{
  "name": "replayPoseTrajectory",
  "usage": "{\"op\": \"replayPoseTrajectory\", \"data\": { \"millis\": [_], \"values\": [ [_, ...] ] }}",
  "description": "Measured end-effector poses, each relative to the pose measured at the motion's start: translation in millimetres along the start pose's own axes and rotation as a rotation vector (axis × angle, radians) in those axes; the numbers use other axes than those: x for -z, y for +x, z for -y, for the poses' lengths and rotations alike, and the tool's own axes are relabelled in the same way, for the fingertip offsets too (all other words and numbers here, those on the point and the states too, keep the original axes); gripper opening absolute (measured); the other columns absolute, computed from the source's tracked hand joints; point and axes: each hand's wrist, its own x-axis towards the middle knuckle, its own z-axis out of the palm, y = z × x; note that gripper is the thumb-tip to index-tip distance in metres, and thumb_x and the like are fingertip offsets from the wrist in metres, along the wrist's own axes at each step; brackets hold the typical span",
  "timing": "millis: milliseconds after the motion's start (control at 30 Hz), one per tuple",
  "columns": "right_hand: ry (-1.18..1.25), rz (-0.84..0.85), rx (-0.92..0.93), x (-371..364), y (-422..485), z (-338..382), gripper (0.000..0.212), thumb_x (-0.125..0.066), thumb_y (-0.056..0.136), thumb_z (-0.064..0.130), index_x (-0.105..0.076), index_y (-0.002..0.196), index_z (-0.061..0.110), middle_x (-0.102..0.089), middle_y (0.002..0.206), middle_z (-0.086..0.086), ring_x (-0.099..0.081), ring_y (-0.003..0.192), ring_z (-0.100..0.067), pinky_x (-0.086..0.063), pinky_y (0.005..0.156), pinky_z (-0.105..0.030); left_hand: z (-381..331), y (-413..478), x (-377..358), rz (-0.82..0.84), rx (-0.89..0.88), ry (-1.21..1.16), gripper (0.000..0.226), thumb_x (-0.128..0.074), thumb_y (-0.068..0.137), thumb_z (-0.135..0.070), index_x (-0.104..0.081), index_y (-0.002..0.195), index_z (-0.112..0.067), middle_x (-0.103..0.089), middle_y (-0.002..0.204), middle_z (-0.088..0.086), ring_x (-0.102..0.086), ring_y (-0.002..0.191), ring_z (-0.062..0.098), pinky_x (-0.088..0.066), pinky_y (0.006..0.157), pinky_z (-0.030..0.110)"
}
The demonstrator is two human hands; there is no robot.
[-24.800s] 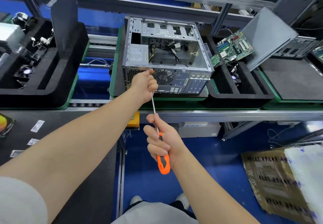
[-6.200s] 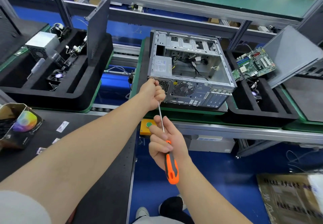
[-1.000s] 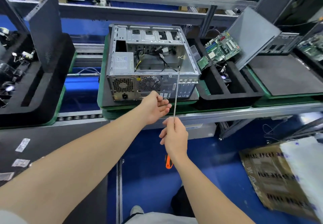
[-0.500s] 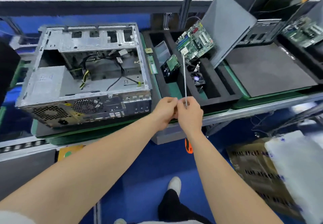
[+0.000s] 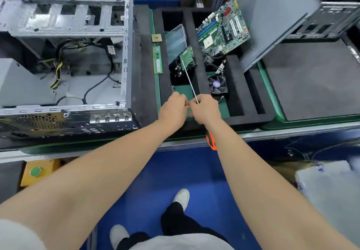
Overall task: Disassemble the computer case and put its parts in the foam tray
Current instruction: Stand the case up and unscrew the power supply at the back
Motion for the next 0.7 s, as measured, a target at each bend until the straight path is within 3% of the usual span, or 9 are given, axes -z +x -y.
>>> {"op": "replayPoseTrajectory", "data": {
  "millis": [167,233,333,467,567,700],
  "values": [
    [0.095,0.003,-0.067,-8,8,-16,0.032,-0.051,0.100,0.022,-0.070,0.104,-0.003,-0.076,0.093,-0.020,-0.062,0.068,-0.029,-0.060,0.076,-0.050,3,-2,-3,0.076,-0.066,0.282,0.018,-0.059,0.101,-0.010,-0.070,0.116,-0.012,-0.049,0.117,0.006,-0.061,0.094,0.025,-0.055,0.078,0.036],
    [0.155,-0.009,-0.084,-9,9,-19,0.036,-0.051,0.100,0.029,-0.070,0.102,-0.002,-0.077,0.084,-0.014,-0.060,0.057,-0.020,-0.060,0.068,-0.045,2,-2,-3,0.088,-0.051,0.298,0.020,-0.061,0.100,-0.010,-0.069,0.119,-0.011,-0.047,0.118,0.006,-0.061,0.092,0.026,-0.053,0.075,0.035],
    [0.256,0.003,-0.099,-8,7,-19,0.039,-0.045,0.102,0.040,-0.067,0.098,0.008,-0.074,0.065,-0.005,-0.055,0.056,-0.020,-0.049,0.058,-0.036,0,-2,-3,0.078,-0.053,0.281,0.023,-0.057,0.104,-0.012,-0.067,0.125,-0.010,-0.047,0.119,0.006,-0.057,0.096,0.022,-0.053,0.081,0.033],
    [0.553,0.011,-0.113,-6,-4,-17,0.022,-0.039,0.097,0.025,-0.058,0.094,0.014,-0.065,0.057,-0.008,-0.039,0.046,-0.020,-0.033,0.045,-0.027,-12,-4,12,-0.016,0.008,-0.166,0.037,-0.037,0.111,-0.018,-0.059,0.138,-0.009,-0.056,0.133,0.011,-0.058,0.117,0.026,-0.047,0.101,0.040],
    [0.746,0.053,-0.012,-9,-24,-1,0.022,-0.039,0.103,0.023,-0.054,0.089,0.015,-0.056,0.052,-0.006,-0.032,0.037,-0.019,-0.024,0.044,-0.024,-29,-5,38,-0.070,0.077,-0.483,0.038,-0.033,0.110,-0.024,-0.056,0.139,-0.015,-0.063,0.126,0.003,-0.059,0.112,0.020,-0.045,0.090,0.031],
    [0.906,0.128,0.161,-9,-54,44,0.034,-0.038,0.108,0.035,-0.056,0.094,0.009,-0.051,0.050,-0.010,-0.034,0.033,-0.022,-0.023,0.042,-0.022,-50,-15,88,-0.152,0.057,-0.713,0.030,-0.034,0.109,-0.025,-0.057,0.128,-0.022,-0.071,0.109,-0.006,-0.065,0.100,0.014,-0.048,0.080,0.026]
  ]
}}
